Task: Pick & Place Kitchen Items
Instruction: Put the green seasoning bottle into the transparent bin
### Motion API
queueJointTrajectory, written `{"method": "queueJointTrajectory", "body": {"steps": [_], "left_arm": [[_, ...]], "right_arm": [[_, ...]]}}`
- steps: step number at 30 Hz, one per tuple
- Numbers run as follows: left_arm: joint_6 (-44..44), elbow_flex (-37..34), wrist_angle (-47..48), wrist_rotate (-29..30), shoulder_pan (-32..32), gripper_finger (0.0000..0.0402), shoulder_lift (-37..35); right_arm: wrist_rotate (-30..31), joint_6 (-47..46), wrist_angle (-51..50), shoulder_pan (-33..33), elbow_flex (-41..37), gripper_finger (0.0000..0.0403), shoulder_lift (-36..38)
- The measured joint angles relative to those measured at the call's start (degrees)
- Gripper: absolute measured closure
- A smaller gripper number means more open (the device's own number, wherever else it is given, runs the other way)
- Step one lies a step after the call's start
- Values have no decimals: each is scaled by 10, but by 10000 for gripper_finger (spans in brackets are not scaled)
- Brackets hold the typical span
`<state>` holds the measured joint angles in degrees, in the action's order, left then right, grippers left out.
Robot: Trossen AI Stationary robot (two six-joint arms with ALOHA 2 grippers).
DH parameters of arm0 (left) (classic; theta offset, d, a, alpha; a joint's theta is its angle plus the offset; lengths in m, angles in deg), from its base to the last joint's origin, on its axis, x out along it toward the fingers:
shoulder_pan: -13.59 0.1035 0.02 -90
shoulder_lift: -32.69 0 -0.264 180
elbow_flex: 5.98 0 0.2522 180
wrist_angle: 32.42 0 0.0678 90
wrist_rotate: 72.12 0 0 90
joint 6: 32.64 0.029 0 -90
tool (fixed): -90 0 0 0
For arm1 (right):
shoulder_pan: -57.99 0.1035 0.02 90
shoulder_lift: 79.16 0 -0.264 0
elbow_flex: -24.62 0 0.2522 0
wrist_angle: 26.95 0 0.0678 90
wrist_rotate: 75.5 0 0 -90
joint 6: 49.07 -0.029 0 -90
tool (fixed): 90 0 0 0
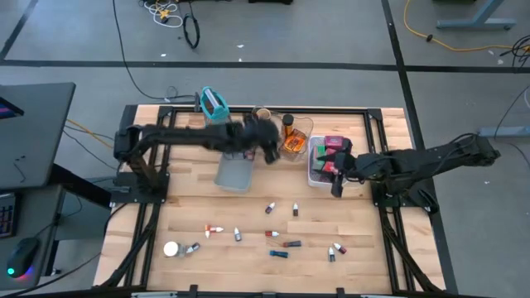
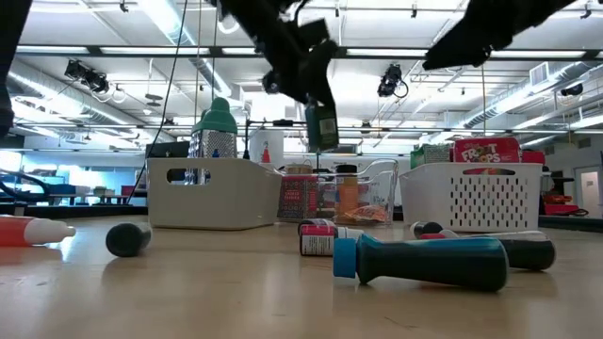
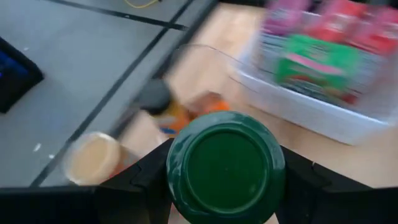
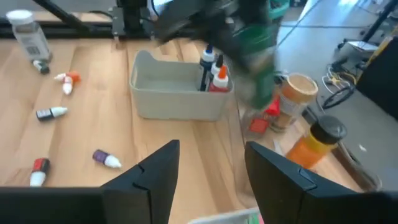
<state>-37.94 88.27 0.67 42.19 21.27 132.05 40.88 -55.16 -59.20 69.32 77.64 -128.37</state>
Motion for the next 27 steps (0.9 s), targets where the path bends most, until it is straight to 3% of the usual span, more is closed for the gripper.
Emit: {"method": "queueJointTrajectory", "body": {"steps": [7, 16, 21, 27], "left_arm": [[2, 0, -33, -137, 131, 191, 30], [20, -3, -81, -151, 169, 189, 131], [48, 1, -87, -125, 173, 188, 142], [64, 1, -81, -132, 175, 175, 142]], "right_arm": [[2, 33, 4, 0, -29, 209, 10], [-3, 5, -1, 0, -34, 209, 9], [-3, 5, 0, 0, -34, 209, 9], [-3, 5, 2, 0, -34, 209, 9]]}}
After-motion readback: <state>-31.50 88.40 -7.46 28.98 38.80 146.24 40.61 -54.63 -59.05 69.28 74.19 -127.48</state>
